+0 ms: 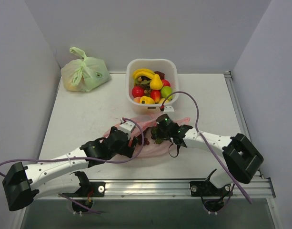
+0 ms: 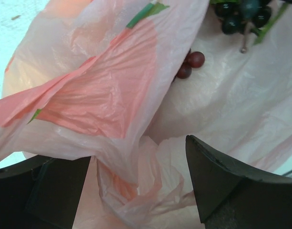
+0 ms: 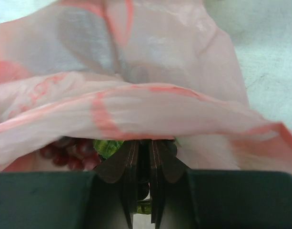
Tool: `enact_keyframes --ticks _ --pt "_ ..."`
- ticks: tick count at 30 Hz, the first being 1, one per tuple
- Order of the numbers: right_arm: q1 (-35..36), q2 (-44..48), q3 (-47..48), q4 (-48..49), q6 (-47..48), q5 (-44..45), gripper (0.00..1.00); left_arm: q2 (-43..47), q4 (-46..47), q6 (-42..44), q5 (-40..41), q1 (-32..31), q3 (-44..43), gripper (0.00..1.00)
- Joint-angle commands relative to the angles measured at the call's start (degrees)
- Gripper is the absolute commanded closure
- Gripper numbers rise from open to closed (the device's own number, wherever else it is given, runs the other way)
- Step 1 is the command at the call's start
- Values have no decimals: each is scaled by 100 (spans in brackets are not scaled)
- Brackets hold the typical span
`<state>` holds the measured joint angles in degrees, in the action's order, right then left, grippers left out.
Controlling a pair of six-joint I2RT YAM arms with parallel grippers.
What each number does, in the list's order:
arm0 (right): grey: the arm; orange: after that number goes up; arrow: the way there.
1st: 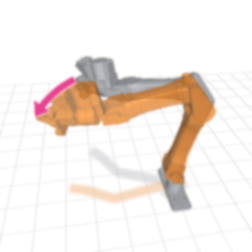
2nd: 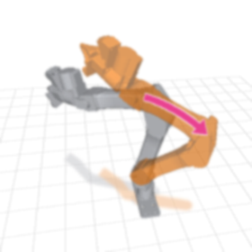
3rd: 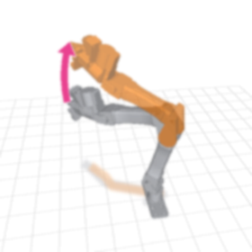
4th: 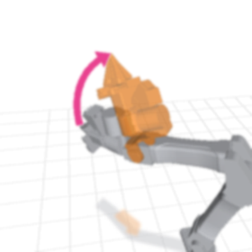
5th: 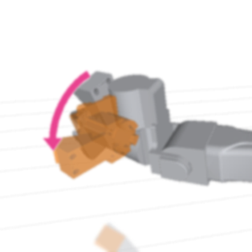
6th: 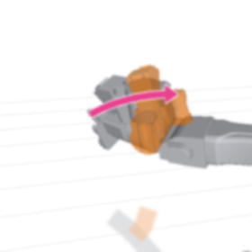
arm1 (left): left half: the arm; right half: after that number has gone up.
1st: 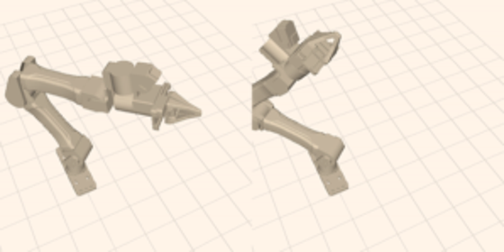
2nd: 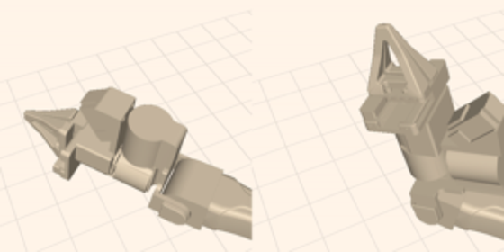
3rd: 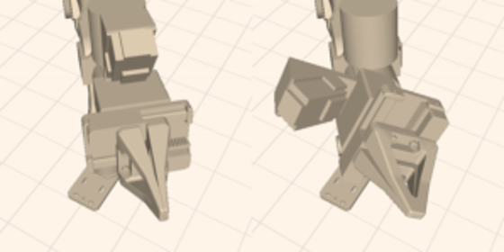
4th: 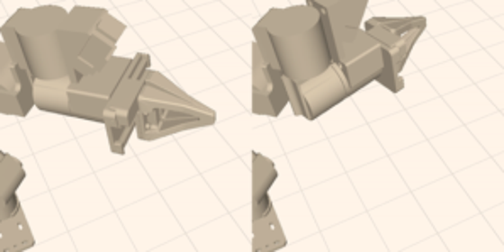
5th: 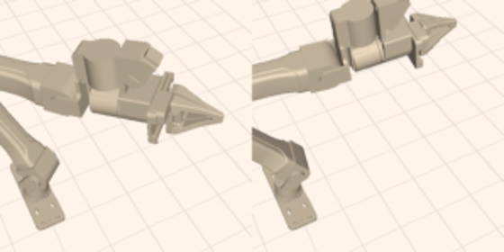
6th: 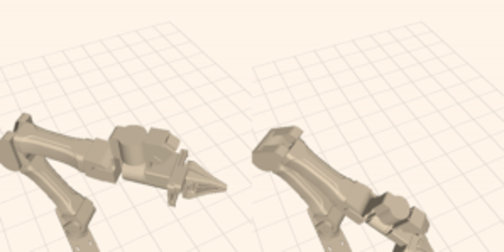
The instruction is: Untie the knot of the plastic bag and take out the fruit
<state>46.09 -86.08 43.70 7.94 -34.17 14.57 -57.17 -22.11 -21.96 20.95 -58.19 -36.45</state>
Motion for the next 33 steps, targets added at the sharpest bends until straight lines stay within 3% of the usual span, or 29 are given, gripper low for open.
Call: enact_keyframes --ticks 1,9,13,23,33 --pt "-38 803 7 -380 894 -1031 100 -163 -92 -72 576 -17 -381 11" --pt "-29 1971 -275 -697 1606 -2756 100 -304 -215 15 1183 80 -688 11" --pt "-73 2367 198 -1197 1975 -3372 100 -295 -285 305 1183 229 -872 11" --pt "-530 2658 1737 -1586 2424 -3672 100 -146 -233 780 647 379 -794 11" --pt "-1162 1588 3258 -1007 2978 -3022 100 -67 -74 737 612 432 -671 10"
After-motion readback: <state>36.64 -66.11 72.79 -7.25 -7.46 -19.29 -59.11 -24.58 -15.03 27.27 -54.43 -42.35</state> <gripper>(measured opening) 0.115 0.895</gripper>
